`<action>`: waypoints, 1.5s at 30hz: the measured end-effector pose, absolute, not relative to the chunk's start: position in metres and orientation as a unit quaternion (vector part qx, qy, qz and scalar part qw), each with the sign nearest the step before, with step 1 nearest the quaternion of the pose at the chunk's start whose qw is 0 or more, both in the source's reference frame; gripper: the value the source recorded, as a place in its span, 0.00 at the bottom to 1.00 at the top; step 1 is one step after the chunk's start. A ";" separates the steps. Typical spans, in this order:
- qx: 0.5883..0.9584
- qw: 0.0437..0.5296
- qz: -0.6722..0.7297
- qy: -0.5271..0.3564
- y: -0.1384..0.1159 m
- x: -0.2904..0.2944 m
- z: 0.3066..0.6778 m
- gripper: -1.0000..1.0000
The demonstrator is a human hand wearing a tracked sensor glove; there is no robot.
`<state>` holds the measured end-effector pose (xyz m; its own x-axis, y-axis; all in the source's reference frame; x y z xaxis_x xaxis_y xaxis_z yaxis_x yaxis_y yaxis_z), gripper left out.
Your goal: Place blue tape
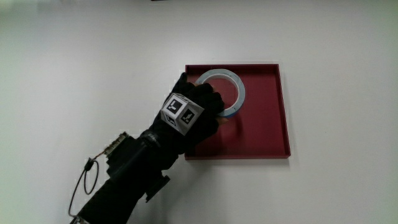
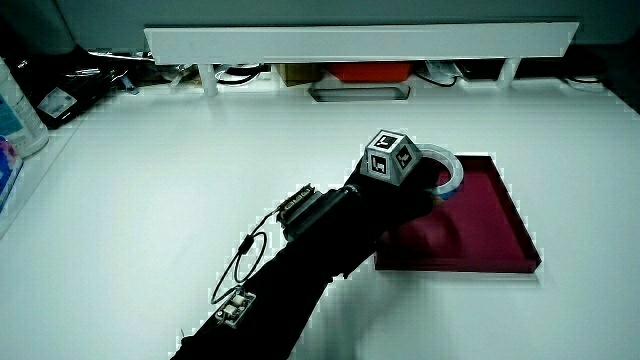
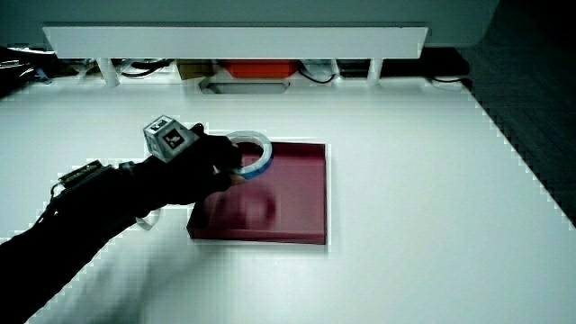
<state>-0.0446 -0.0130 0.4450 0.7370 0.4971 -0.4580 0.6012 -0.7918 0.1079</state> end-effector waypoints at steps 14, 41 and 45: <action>0.920 0.184 -0.191 0.289 -0.015 -0.021 0.494 0.50; 0.919 0.220 -0.153 0.289 -0.016 -0.009 0.515 0.36; 0.919 0.223 -0.153 0.288 -0.015 -0.008 0.513 0.30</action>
<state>-0.0084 -0.0154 0.5131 0.7875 0.4613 -0.4086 0.5972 -0.7349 0.3214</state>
